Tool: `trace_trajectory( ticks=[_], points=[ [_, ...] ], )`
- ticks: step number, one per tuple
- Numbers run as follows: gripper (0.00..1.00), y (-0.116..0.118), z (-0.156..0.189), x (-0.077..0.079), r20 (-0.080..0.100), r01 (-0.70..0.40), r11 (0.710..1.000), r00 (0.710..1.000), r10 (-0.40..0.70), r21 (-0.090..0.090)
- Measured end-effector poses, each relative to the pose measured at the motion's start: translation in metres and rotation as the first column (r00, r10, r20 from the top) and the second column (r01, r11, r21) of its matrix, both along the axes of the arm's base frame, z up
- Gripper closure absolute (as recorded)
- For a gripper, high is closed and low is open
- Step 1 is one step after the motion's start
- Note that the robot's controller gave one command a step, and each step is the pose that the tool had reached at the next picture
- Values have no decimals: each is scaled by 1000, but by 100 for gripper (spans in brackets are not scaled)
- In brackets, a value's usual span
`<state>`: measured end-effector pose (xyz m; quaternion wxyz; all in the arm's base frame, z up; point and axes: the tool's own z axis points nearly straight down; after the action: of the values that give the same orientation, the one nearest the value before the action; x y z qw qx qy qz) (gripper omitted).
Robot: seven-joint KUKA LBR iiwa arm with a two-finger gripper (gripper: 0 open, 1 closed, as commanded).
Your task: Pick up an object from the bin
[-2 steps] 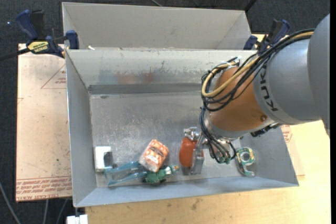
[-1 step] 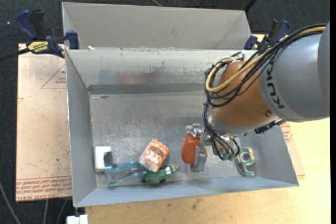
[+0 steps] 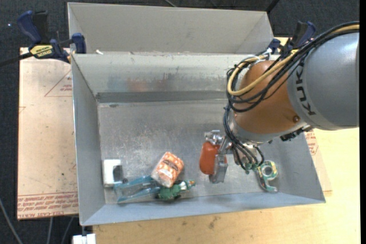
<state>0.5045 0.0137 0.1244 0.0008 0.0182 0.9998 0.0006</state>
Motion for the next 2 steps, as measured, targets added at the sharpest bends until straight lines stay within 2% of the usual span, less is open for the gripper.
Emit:
trace_trajectory(
  ticks=[2],
  points=[
    [100,0,15,1,2,0,1000,1000,0,0]
  ],
)
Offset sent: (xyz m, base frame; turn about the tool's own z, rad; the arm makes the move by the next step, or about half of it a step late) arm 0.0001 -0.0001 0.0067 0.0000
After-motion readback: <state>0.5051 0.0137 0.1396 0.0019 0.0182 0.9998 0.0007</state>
